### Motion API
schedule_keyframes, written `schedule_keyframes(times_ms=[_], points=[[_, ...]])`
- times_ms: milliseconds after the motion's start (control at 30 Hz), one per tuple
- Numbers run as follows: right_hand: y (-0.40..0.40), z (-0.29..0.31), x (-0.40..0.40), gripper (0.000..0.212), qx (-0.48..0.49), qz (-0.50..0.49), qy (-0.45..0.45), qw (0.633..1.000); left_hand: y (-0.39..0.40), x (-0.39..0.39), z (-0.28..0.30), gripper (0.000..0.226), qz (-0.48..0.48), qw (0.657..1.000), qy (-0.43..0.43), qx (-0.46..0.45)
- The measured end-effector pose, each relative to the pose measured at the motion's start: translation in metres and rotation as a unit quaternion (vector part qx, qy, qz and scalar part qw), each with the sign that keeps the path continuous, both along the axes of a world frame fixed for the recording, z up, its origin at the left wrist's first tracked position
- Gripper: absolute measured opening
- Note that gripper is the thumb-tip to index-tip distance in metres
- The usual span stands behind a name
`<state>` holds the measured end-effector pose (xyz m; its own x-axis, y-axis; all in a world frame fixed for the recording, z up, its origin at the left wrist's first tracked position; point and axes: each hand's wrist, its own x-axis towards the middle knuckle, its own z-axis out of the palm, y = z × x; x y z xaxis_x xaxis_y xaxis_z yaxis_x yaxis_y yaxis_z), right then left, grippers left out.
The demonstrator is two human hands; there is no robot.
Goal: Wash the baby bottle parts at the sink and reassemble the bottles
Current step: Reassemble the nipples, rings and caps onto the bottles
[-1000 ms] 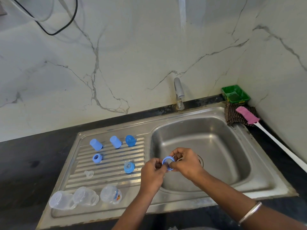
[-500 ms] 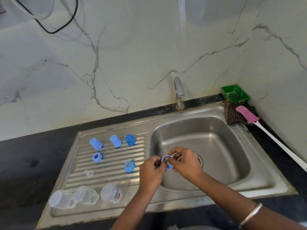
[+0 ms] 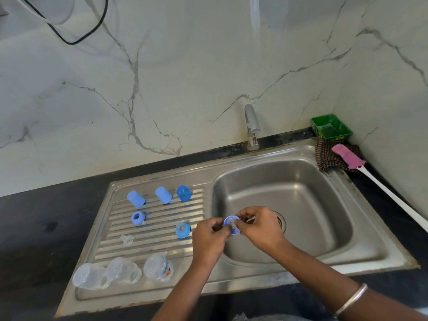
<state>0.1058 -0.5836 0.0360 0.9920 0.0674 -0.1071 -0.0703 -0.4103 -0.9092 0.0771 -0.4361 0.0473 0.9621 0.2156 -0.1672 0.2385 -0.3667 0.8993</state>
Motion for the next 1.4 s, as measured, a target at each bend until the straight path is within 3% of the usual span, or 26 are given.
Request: schedule_keyframes(times_ms=[400,567,933,1067,1100,1300,1400], points=[[0.02,0.002,0.001,0.001,-0.01,-0.003,0.006,1.0,0.012,0.001,0.001,0.015,0.022,0.999,-0.015,0.03],[0.03,0.006,0.005,0.013,-0.006,0.003,0.048,0.999,0.026,0.007,0.001,0.011,0.0,0.997,-0.029,0.075],[0.092,0.008,0.009,0.013,0.146,-0.062,0.111,0.981,0.094,0.017,0.003,0.012,-0.065,0.997,-0.021,0.022],[0.133,0.013,0.008,0.004,0.249,-0.046,0.141,0.957,0.135,0.018,0.007,0.012,-0.061,0.996,-0.049,0.043],[0.138,0.013,0.008,0.01,0.259,-0.045,0.137,0.955,0.14,0.02,0.009,0.012,-0.056,0.996,-0.056,0.052],[0.197,0.016,0.012,0.012,0.189,-0.025,0.086,0.978,0.197,0.027,0.012,0.01,-0.054,0.996,-0.053,0.052],[0.219,0.024,0.012,0.002,0.316,-0.017,0.182,0.931,0.226,0.028,0.013,0.012,-0.057,0.995,-0.07,0.053]])
